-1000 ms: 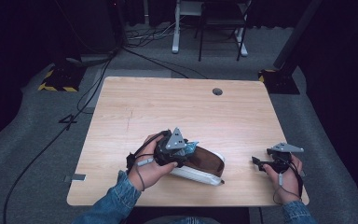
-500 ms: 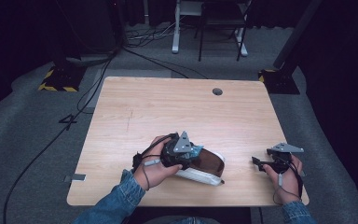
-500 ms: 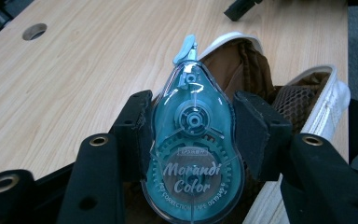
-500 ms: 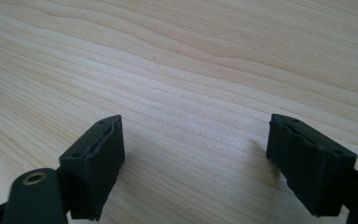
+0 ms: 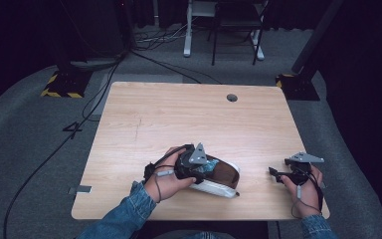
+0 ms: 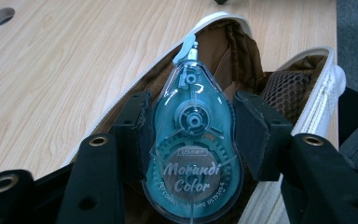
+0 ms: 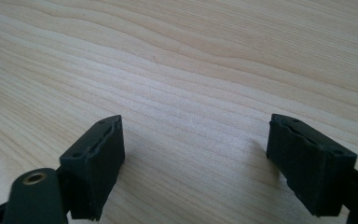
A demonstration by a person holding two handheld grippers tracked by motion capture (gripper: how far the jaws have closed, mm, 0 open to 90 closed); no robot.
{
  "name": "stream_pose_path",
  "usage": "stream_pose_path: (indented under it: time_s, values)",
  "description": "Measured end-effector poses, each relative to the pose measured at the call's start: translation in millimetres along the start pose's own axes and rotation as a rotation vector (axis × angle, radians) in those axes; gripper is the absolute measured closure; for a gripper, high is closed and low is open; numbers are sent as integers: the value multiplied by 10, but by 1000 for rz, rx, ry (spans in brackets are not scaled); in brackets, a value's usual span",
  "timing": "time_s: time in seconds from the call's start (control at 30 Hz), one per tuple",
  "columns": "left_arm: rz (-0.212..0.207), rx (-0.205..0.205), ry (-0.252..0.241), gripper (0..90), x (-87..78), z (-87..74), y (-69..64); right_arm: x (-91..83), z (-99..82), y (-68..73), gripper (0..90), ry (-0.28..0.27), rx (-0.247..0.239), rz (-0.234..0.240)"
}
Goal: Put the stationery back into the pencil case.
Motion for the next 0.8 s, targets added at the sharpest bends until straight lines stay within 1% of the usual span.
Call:
stream_pose_path:
  time_s: [0.07,0.13,0.17,0.2,0.3,0.33,0.4,0.47,0.5,0.53,0.57,0.67,0.7,0.8]
  values:
    - [-14,-16,-3,490,8,0,0,0,0,0,195,0,0,0]
    - [-34,-65,-25,475,6,-2,7,0,0,0,195,0,0,0]
    - [-47,-91,-37,407,3,3,9,0,0,0,195,0,0,0]
    - [-49,-101,-45,329,-4,8,10,0,0,0,195,0,0,0]
    - [-42,-105,-67,256,-21,23,19,0,0,-1,195,0,0,1]
    - [-39,-106,-74,245,-33,27,24,0,0,-1,196,0,1,1]
    - [-34,-115,-85,245,-59,32,31,0,0,-1,195,0,1,1]
    - [-33,-116,-89,242,-82,34,39,0,1,-1,195,0,1,2]
    - [-14,-122,-109,242,-151,42,59,0,0,-1,195,0,1,2]
    - [-14,-122,-109,241,-151,42,59,0,0,-1,195,0,1,2]
    - [6,-131,-123,240,-220,43,82,0,1,-1,195,0,1,2]
    - [40,-144,-138,239,-345,23,133,2,2,-3,195,1,-1,4]
    - [60,-156,-145,239,-401,8,157,3,3,-4,194,1,-1,5]
    - [95,-173,-152,238,-523,-35,219,13,10,-5,191,1,0,8]
Point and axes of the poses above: each handheld gripper's, and its own axes: x roughly forward along the jaws, z roughly out of its top, y roughly to its left, the point moved 3 cm from there along x, roughly forward along the jaws, and after that the axes turned 7 degrees about -y, right-handed, at the moved point
